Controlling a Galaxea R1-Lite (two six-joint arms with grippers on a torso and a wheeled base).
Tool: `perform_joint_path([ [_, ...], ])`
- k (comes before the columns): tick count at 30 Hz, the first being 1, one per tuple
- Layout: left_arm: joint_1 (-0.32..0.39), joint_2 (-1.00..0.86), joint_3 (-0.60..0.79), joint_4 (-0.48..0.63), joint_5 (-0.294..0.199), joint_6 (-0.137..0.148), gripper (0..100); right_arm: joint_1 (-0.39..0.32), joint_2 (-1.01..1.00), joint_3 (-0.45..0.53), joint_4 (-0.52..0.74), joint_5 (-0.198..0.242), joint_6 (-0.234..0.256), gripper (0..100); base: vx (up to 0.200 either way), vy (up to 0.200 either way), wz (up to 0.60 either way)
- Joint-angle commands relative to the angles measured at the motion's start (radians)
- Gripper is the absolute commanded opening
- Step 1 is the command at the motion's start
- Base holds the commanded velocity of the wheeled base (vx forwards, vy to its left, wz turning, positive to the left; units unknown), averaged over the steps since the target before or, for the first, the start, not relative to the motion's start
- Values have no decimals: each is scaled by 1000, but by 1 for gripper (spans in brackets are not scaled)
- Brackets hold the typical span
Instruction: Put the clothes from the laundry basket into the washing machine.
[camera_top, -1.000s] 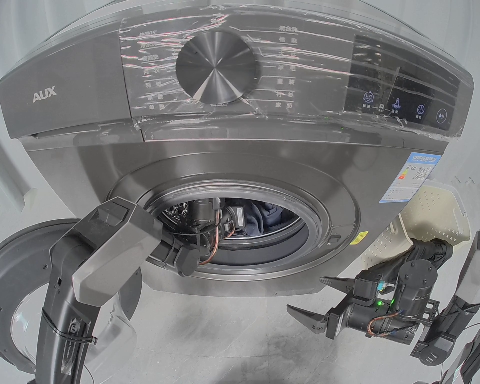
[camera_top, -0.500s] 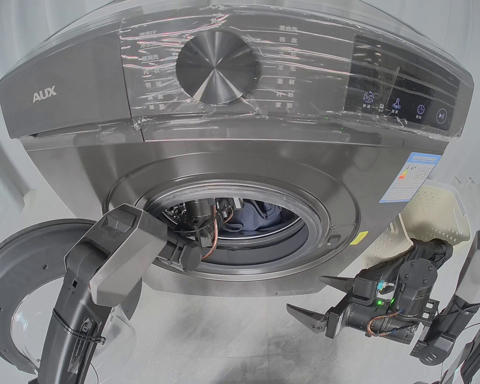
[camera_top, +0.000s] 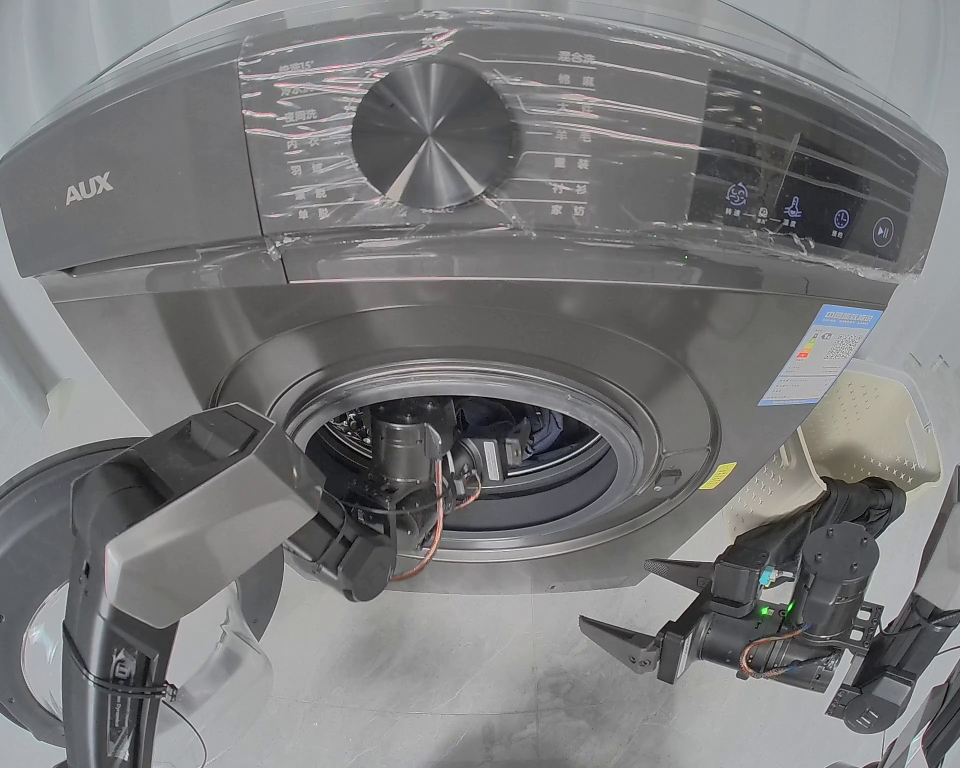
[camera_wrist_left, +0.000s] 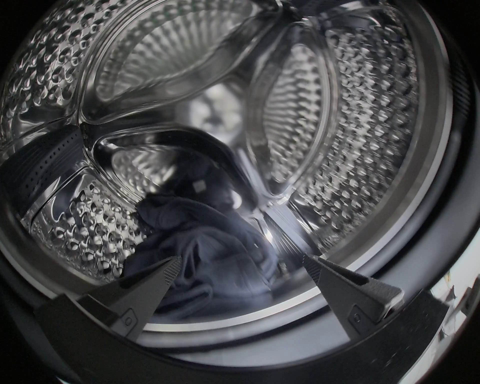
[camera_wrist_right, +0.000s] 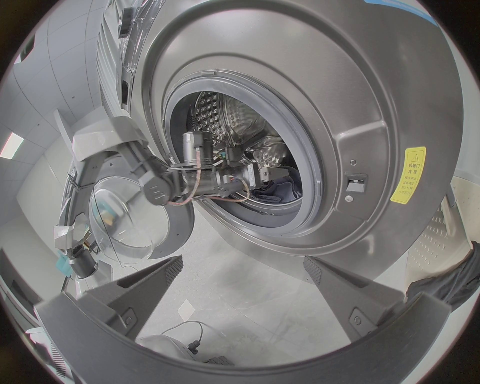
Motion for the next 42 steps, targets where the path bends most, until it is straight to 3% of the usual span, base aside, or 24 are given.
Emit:
perform_joint_path([
  [1, -118, -241, 354, -109, -37, 47, 100, 1, -51, 53, 0, 1, 0, 100, 0, 0, 0],
  [2, -139, -270, 451, -158, -43, 73, 100, 1, -71, 65, 0, 3, -2, 100, 0, 0, 0],
  [3, -152, -287, 500, -189, -46, 81, 100, 1, -80, 68, 0, 1, -2, 100, 0, 0, 0],
  [9, -227, -391, 747, -381, -48, 82, 100, -5, -161, 137, 1, -2, 0, 100, 0, 0, 0],
  [13, -254, -499, 866, -430, -28, 82, 100, -42, -254, 148, 15, -22, 1, 100, 0, 0, 0],
  [19, -270, -670, 1026, -439, 53, 82, 100, -134, -356, 148, 21, -33, -11, 100, 0, 0, 0],
  [24, -261, -796, 1129, -442, 75, 88, 100, -195, -428, 148, 72, -33, -22, 100, -120, 0, 0],
  [30, -262, -936, 1236, -438, 133, 121, 100, -272, -628, 148, 285, -33, -31, 100, -200, 0, 0],
  [36, -239, -1057, 1257, -384, 138, 113, 100, -319, -801, 148, 488, -31, -29, 100, -200, 0, 0],
  [42, -187, -1233, 1257, -201, 135, 108, 100, -356, -985, 148, 664, -28, -29, 100, -200, 0, 0],
])
